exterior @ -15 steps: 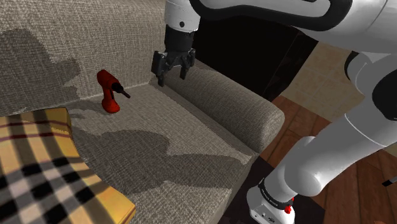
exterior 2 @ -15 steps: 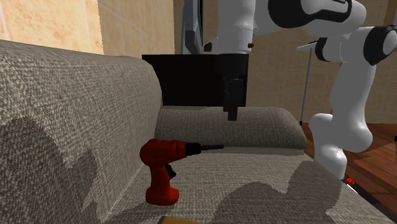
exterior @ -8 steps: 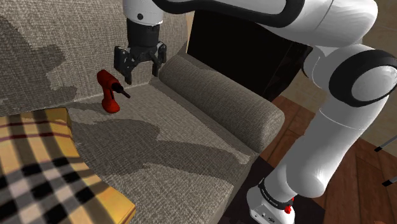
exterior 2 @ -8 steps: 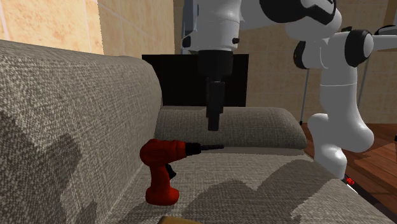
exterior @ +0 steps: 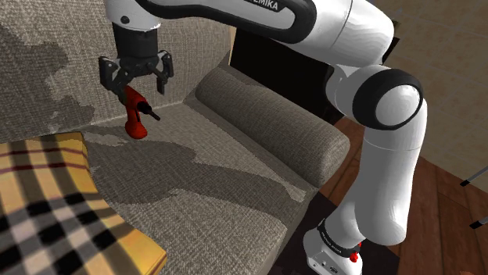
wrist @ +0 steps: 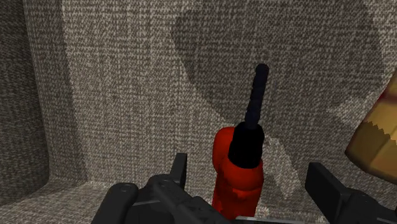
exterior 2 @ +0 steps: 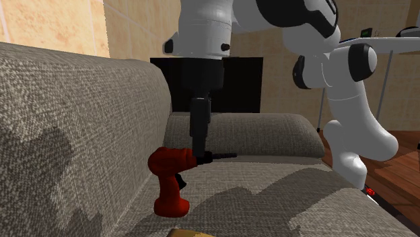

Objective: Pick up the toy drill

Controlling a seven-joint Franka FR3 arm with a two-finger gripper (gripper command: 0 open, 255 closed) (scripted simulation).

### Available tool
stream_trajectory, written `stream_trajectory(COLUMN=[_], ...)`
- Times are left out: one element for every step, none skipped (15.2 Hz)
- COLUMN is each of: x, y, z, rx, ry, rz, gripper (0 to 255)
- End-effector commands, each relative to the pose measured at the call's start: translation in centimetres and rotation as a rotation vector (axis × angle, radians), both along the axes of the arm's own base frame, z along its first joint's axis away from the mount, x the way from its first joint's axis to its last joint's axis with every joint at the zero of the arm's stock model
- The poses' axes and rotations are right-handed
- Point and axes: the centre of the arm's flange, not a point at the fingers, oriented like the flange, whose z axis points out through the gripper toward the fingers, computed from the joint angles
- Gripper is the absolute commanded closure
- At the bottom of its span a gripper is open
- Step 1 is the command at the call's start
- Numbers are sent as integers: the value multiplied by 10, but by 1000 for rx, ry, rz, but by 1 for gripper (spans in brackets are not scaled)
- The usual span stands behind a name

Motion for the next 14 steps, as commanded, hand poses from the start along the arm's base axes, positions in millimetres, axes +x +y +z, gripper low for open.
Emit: stream_trajectory(x=[0,0,0,0,0,0,1,1,1,1,1,1,1,1], y=[1,1,1,1,1,1,1,1,1,1,1,1,1,1], z=[-10,-15,-20,-25,-28,-28,-28,-28,-28,-28,-28,-28,-28,-28], rx=[0,0,0,0,0,0,0,0,0,0,0,0,0,0], ry=[-1,-1,-1,-1,-1,-1,-1,-1,-1,-1,-1,-1,-1,-1], rz=[-1,-1,-1,-1,-1,-1,-1,-1,-1,-1,-1,-1,-1,-1], gripper=[0,0,0,0,0,0,255,255,255,255,255,255,255,255])
